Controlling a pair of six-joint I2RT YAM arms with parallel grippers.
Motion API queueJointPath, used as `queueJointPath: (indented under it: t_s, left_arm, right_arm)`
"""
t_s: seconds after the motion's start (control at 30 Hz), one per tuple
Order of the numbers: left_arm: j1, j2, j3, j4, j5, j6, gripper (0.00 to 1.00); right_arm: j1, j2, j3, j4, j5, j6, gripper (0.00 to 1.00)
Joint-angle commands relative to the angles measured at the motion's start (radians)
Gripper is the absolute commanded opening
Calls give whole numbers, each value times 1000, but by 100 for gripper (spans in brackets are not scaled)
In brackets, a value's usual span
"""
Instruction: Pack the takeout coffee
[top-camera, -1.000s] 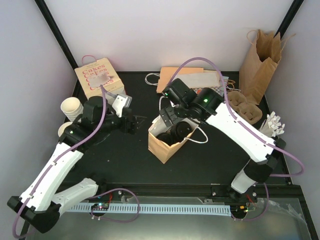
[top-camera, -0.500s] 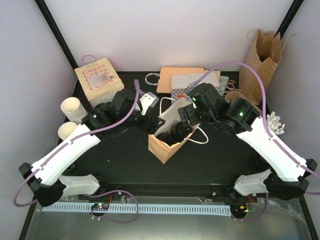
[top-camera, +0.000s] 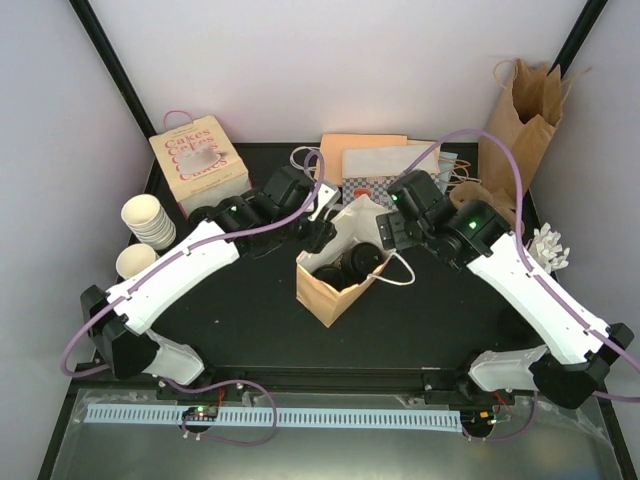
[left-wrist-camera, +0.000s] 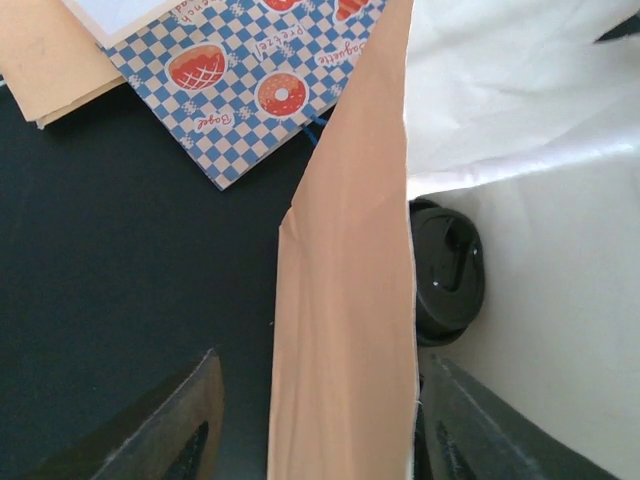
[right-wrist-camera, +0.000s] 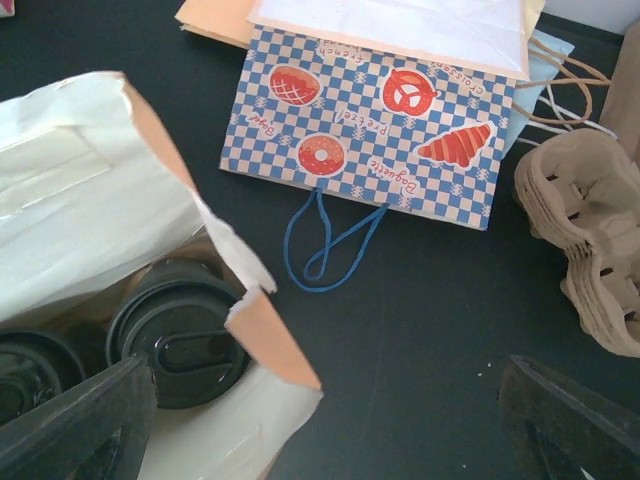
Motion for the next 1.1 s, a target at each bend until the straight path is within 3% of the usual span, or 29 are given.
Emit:
queueJointPath:
  t_s: [0.0,0.13,0.27,0.6,0.83,1.07]
  left_arm:
    - [-9,16,50,-38,-21,28,51]
    - [-10,25,63,-62,18,61,20]
    - [-10,6,79,-76,16,97,2]
    - [-29,-52,78,-127,-142,283,2]
    - [-172,-94,-11,-79,-357,387,2]
    - [-287,-138,-109,-21,-432,400,2]
  right_arm:
    - [-41,-55,-13,62,-66,-16,95]
    - [-50,-77,-7,72,-77,-31,95]
    - [-49,-109,-11,88,-100,-54,95]
    - [-49,-212,-121,179,-107,-52,96]
    - [-49,-199,-171,171,-63,-27,96]
    - [-49,-205,-196,172,-52,-20,96]
